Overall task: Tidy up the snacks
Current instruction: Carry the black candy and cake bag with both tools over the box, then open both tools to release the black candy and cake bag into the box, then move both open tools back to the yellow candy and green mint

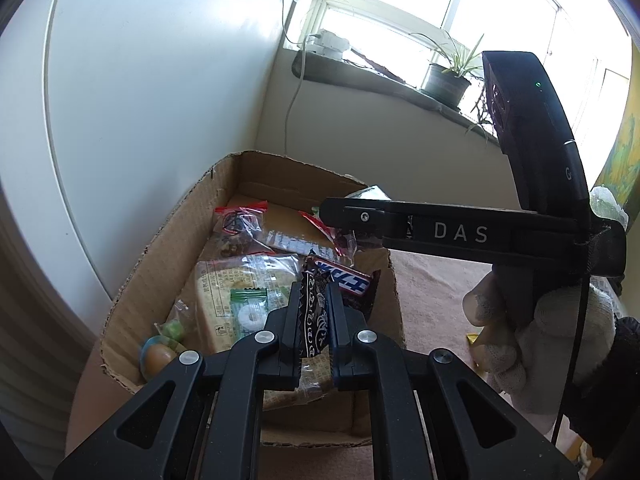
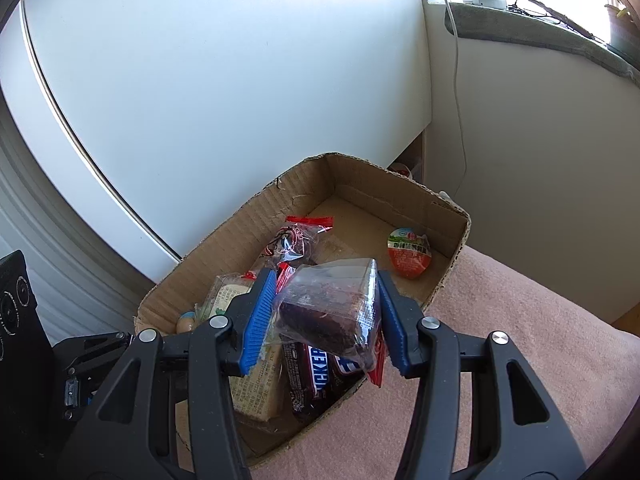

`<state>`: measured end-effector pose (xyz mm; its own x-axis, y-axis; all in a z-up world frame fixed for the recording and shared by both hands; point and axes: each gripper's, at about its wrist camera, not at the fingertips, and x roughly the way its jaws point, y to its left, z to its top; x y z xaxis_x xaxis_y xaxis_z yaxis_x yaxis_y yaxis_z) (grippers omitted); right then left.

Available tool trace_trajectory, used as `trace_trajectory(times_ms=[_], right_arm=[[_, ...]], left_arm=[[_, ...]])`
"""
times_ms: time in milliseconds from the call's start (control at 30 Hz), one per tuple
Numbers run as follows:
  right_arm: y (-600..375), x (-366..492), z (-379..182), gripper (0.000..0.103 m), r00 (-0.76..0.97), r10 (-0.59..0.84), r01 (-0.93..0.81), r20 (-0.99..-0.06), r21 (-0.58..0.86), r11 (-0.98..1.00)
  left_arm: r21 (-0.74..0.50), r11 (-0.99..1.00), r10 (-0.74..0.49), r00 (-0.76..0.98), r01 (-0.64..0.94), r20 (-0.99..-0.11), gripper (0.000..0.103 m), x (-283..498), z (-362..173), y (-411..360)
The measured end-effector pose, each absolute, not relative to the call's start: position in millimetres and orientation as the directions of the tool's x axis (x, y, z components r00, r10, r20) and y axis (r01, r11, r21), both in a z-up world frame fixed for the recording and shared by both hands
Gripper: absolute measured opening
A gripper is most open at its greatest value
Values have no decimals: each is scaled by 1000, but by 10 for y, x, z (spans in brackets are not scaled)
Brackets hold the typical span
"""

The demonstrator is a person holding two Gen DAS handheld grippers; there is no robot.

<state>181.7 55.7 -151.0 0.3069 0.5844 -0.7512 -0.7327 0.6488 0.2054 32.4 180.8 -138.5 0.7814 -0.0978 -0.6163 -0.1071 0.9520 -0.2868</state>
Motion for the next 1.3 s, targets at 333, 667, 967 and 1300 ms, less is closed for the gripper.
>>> trace_trajectory(times_ms=[333, 667, 967, 1300], right_arm=[[684, 1832, -1611, 55, 293, 581, -733, -759, 212, 646], [593, 1827, -1527, 78, 326, 584, -720, -743, 206, 663], [432, 1794, -1421, 88, 351, 589, -705, -728, 208, 678], [105, 1646, -1255, 94, 391, 578, -694, -716, 183, 696]], left_arm=[[-278, 954, -90, 782, -110, -617, 9, 317, -1367, 1786], [-252, 960, -60, 787, -124, -614, 36, 292, -1331, 1728], [-231, 963, -31, 796, -138, -604, 55, 242, -1249, 1684], [-219, 968, -32, 804, -123, -593, 60, 154, -1162, 1483]])
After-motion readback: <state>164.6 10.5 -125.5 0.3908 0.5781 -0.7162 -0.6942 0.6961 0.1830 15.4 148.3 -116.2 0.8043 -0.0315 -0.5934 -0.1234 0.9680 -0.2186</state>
